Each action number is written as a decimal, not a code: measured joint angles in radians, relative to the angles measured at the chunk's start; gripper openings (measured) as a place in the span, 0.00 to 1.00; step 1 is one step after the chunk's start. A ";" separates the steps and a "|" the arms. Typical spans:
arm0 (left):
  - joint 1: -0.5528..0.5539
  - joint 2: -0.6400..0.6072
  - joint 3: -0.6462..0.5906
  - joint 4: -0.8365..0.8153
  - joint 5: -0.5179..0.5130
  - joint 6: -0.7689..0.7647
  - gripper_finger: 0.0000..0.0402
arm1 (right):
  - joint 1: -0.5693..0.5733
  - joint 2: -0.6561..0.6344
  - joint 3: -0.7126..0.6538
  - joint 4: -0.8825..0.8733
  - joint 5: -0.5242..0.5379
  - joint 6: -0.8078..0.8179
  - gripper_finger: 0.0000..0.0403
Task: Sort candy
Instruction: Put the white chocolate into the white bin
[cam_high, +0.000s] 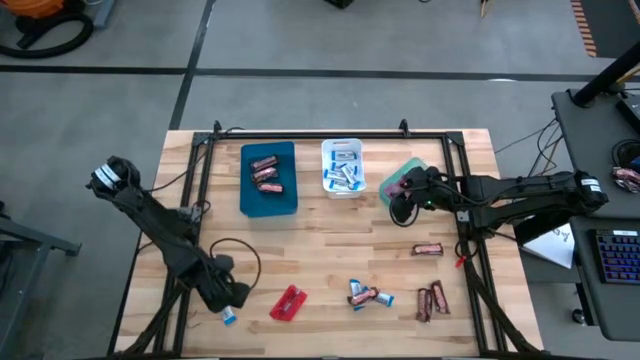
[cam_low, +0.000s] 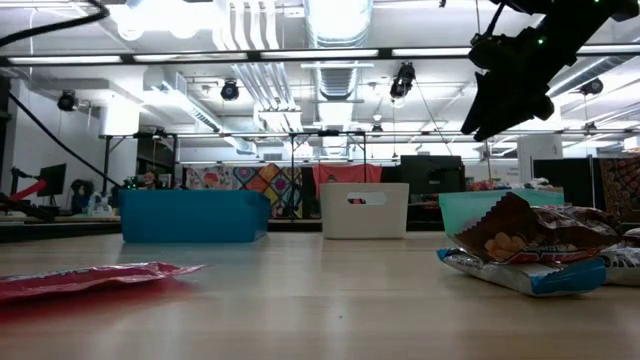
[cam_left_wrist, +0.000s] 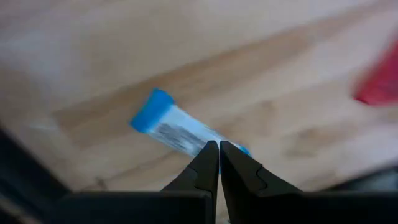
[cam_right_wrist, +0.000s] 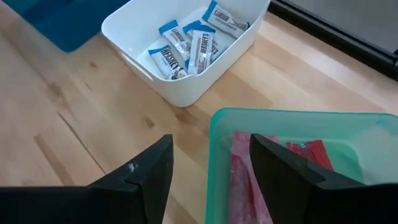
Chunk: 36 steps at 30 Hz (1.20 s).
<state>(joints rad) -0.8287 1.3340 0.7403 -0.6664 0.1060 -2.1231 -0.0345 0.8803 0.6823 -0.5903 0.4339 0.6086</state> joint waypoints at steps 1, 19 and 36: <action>0.000 0.001 0.000 -0.020 0.018 -0.017 0.00 | 0.000 0.000 0.000 0.000 -0.001 -0.002 0.50; -0.009 0.088 0.002 0.052 0.096 -0.138 0.25 | 0.000 0.001 0.000 0.001 -0.026 -0.046 0.50; -0.020 0.142 0.002 0.158 0.117 -0.086 0.28 | 0.000 0.019 0.000 0.001 -0.023 -0.051 0.50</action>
<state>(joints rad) -0.8491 1.4757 0.7422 -0.5084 0.2225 -2.2095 -0.0345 0.8995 0.6819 -0.5892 0.4107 0.5575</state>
